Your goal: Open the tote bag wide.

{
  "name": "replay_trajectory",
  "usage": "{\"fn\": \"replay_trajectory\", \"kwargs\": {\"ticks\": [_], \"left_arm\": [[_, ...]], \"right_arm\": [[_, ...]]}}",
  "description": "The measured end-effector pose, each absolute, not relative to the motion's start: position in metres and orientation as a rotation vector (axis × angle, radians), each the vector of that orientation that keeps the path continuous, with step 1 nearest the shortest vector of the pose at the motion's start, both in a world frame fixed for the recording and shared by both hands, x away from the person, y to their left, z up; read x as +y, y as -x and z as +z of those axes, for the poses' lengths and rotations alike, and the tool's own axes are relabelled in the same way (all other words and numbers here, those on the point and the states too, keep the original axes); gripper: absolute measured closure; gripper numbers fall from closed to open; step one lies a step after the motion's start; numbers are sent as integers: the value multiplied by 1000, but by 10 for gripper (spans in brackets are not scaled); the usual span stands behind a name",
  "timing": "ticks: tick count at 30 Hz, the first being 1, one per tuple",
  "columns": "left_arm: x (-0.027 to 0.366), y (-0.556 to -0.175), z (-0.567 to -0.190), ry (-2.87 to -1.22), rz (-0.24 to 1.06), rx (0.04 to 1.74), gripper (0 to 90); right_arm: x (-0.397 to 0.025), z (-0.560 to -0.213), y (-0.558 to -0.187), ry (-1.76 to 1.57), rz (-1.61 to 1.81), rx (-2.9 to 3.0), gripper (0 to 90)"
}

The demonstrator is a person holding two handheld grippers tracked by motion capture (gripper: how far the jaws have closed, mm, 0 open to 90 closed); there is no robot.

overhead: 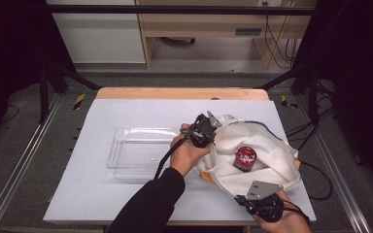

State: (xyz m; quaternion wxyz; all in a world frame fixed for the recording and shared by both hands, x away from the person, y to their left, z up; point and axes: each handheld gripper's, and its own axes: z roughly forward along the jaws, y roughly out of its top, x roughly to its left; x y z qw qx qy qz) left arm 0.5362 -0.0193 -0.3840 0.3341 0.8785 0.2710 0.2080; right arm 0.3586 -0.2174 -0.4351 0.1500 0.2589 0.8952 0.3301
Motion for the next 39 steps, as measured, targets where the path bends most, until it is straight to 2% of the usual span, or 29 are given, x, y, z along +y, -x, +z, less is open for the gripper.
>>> {"fn": "replay_trajectory", "kwargs": {"ticks": [7,15,22,23,25,32,39], "left_arm": [[-22,-538,-394,-2330,536,725,833],[-22,-537,-396,-2351,531,717,830],[-19,-534,-395,-2323,529,712,802],[-19,-533,-394,-2319,536,709,742],[-18,-530,-390,-2298,551,704,684],[-15,-523,-382,-2273,572,689,509],[-12,-519,-379,-2256,574,678,435]], "right_arm": [[-213,-455,-363,-763,894,2608,892],[-216,-457,-365,-798,920,2609,873],[-217,-450,-362,-804,943,2605,683],[-218,-444,-360,-813,961,2594,592],[-219,-439,-360,-820,960,2581,531],[-229,-417,-365,-885,974,2511,385],[-238,-409,-376,-952,954,2458,308]]}}
